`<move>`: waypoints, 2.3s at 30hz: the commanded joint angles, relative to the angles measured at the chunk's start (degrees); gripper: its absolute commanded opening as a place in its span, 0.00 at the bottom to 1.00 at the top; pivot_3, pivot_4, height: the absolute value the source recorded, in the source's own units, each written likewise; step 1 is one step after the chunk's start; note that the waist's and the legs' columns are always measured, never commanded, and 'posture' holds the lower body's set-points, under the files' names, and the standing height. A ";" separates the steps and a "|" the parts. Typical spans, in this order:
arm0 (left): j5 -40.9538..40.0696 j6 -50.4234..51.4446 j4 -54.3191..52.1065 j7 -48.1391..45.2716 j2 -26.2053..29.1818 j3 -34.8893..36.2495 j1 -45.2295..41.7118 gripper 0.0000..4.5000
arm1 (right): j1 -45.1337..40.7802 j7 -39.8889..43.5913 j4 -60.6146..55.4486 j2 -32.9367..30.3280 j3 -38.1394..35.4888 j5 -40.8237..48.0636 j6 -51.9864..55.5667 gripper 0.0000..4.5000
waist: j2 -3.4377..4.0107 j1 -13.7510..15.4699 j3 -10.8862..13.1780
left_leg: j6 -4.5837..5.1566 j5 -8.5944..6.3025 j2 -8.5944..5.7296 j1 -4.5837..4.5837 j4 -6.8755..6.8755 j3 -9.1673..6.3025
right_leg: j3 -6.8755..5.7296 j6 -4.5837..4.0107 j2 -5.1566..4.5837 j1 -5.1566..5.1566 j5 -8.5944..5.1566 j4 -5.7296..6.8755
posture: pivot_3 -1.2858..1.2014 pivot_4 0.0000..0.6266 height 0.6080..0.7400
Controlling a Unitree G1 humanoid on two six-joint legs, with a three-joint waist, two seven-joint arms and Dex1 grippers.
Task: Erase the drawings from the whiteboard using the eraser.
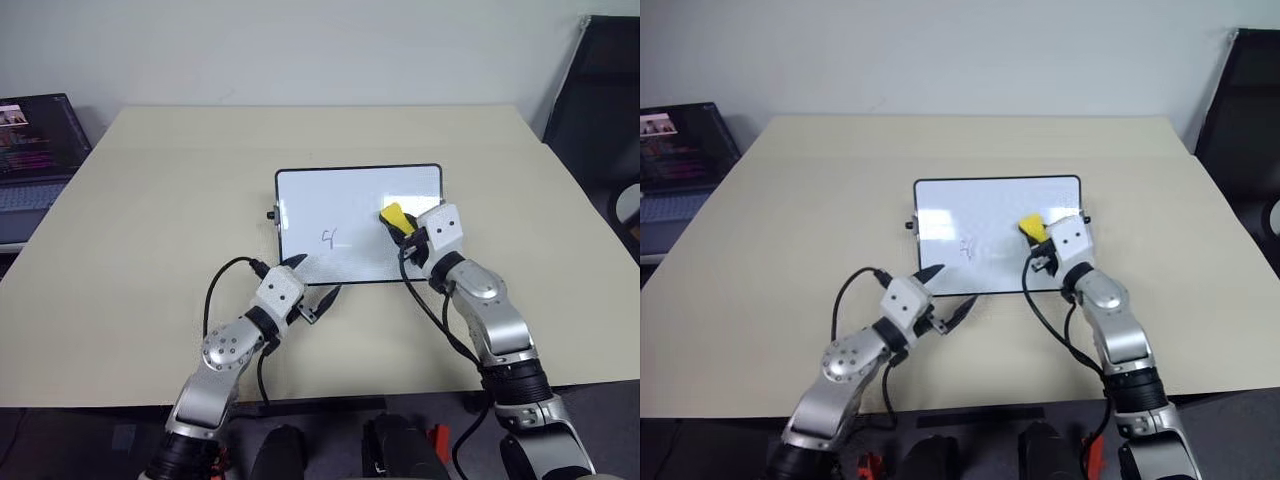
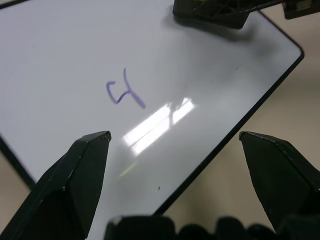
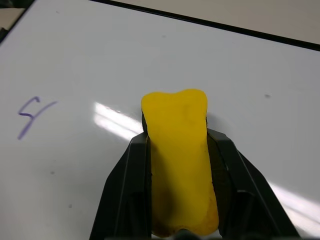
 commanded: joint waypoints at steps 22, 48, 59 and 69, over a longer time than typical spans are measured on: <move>0.58 1.97 -2.20 6.09 -1.40 2.28 0.50 1.00 | -11.61 -0.54 16.29 5.97 8.35 -8.23 -12.04 0.25 | 0.01 0.79 0.03 | -0.03 -0.02 0.00 -0.04 -0.11 0.03 | -0.06 0.01 -0.03 0.08 0.02 -0.34 | 0.52 0.24 1.00; 0.27 3.79 -4.07 6.14 -2.47 2.33 -0.17 1.00 | -11.77 -5.17 21.00 1.17 6.92 -12.64 -11.48 0.25 | -0.07 1.67 -0.02 | -0.03 -0.01 -0.03 0.10 0.08 0.04 | -0.21 0.03 -0.03 0.37 0.13 -0.31 | 0.52 0.24 1.00; -0.30 4.57 -7.56 4.99 -2.18 1.22 4.23 1.00 | -2.04 8.41 12.37 -3.74 14.69 -12.80 -11.68 0.25 | -0.09 1.95 -0.10 | -0.03 -0.01 -0.01 0.16 0.07 0.03 | -0.09 0.07 -0.16 0.39 0.12 -0.36 | 0.52 0.24 1.00; -0.26 5.31 -7.51 5.41 -2.71 0.85 3.23 1.00 | -10.28 -1.38 20.05 -2.09 8.27 -13.01 -14.19 0.25 | -0.08 1.91 -0.09 | 0.14 0.10 -0.02 0.31 0.11 0.07 | -0.08 -0.31 0.08 0.41 0.29 -0.27 | 0.52 0.24 1.00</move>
